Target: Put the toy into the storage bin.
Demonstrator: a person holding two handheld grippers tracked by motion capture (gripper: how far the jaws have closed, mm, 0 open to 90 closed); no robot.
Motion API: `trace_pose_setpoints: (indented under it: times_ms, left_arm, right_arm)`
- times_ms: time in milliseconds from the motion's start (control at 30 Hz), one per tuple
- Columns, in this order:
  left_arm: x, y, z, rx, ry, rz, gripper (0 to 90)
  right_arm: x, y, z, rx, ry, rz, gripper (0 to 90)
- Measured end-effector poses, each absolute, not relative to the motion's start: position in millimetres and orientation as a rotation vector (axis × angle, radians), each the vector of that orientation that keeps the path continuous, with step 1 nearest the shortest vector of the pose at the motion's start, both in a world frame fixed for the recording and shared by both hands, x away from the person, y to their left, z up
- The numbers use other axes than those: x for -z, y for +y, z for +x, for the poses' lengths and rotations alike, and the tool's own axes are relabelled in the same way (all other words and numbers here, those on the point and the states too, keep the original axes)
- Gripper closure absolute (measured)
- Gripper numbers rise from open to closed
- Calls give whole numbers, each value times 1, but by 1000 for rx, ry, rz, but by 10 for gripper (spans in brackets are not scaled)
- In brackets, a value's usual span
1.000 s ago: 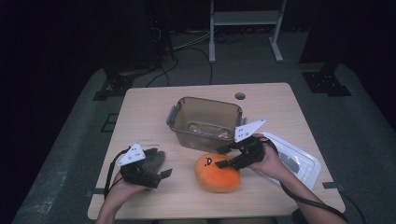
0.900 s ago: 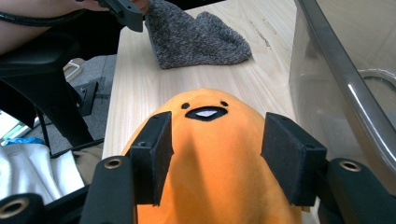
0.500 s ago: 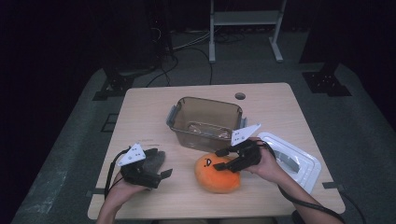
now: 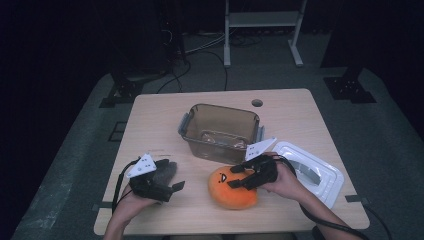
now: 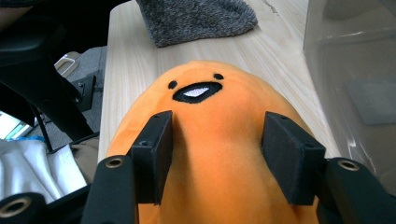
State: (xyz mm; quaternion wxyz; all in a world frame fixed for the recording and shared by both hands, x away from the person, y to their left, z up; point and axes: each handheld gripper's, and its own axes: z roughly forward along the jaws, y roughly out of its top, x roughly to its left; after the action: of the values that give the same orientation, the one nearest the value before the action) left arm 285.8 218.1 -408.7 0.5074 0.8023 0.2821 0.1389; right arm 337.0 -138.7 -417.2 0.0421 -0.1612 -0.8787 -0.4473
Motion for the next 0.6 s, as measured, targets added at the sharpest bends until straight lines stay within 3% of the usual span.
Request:
trace_pose_setpoints:
  times_ms: [267, 600]
  left_arm:
    - [409, 218, 286, -333, 682, 1935, 28]
    - [410, 218, 286, -333, 684, 1934, 28]
  right_arm:
    - [420, -137, 333, 1371, -2679, -492, 437]
    - [418, -128, 319, 1328, -2720, -465, 541]
